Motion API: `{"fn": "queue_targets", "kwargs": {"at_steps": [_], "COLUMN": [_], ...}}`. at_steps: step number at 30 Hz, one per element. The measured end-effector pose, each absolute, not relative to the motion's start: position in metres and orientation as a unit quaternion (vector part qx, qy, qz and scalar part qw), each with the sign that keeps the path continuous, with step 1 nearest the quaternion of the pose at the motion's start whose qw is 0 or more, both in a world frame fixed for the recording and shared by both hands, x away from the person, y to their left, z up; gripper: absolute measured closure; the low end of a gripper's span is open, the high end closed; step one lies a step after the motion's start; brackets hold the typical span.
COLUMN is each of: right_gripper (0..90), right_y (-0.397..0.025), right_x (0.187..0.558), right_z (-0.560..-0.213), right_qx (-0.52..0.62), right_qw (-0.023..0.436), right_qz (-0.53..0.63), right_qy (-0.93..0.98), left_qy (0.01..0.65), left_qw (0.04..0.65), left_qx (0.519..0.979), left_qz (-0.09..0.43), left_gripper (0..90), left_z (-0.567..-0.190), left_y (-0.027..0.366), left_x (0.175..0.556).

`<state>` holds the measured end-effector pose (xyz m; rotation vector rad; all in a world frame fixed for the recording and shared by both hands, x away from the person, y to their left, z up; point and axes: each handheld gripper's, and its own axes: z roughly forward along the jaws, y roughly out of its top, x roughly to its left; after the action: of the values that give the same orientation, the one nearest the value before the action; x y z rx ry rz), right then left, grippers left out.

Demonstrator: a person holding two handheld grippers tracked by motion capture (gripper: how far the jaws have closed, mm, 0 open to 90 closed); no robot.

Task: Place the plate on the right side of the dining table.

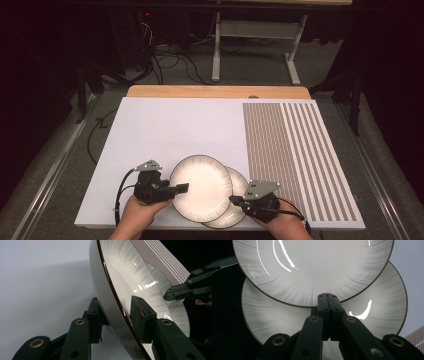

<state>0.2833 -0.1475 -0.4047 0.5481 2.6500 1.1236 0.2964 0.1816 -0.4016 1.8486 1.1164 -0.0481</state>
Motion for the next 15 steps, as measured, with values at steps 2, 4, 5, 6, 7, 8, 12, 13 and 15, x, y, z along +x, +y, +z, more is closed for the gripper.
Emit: {"fn": "queue_targets", "kwargs": {"at_steps": [2,4,5,6,7,8,12,13,15], "right_gripper": [90.0,85.9,84.5,82.8,81.2,79.3,73.7,73.0,71.1], "right_y": [-0.149,-0.150,-0.151,-0.152,-0.153,-0.154,-0.161,-0.162,-0.166], "right_x": [0.283,0.283,0.283,0.283,0.283,0.283,0.284,0.284,0.284], "right_z": [-0.404,-0.402,-0.401,-0.400,-0.400,-0.399,-0.394,-0.394,-0.392], "right_qx": [0.186,0.189,0.194,0.195,0.192,0.197,0.209,0.212,0.216], "right_qw": [0.106,0.103,0.099,0.098,0.102,0.102,0.106,0.108,0.110], "right_qz": [0.383,0.392,0.396,0.399,0.402,0.406,0.423,0.424,0.430], "right_qy": [0.899,0.894,0.892,0.890,0.890,0.887,0.875,0.874,0.870], "left_qy": [0.459,0.461,0.463,0.463,0.464,0.465,0.467,0.468,0.468], "left_qw": [0.477,0.481,0.484,0.487,0.488,0.489,0.496,0.498,0.502], "left_qx": [0.749,0.745,0.741,0.739,0.738,0.736,0.730,0.728,0.726], "left_qz": [-0.030,-0.038,-0.042,-0.045,-0.045,-0.047,-0.051,-0.053,-0.052], "left_gripper": [63.9,65.1,65.6,66.3,66.7,66.9,68.4,68.6,69.4], "left_z": [-0.403,-0.403,-0.403,-0.404,-0.404,-0.404,-0.404,-0.404,-0.404], "left_y": [0.184,0.185,0.186,0.187,0.187,0.187,0.188,0.189,0.189], "left_x": [0.298,0.298,0.299,0.299,0.299,0.299,0.299,0.299,0.299]}}
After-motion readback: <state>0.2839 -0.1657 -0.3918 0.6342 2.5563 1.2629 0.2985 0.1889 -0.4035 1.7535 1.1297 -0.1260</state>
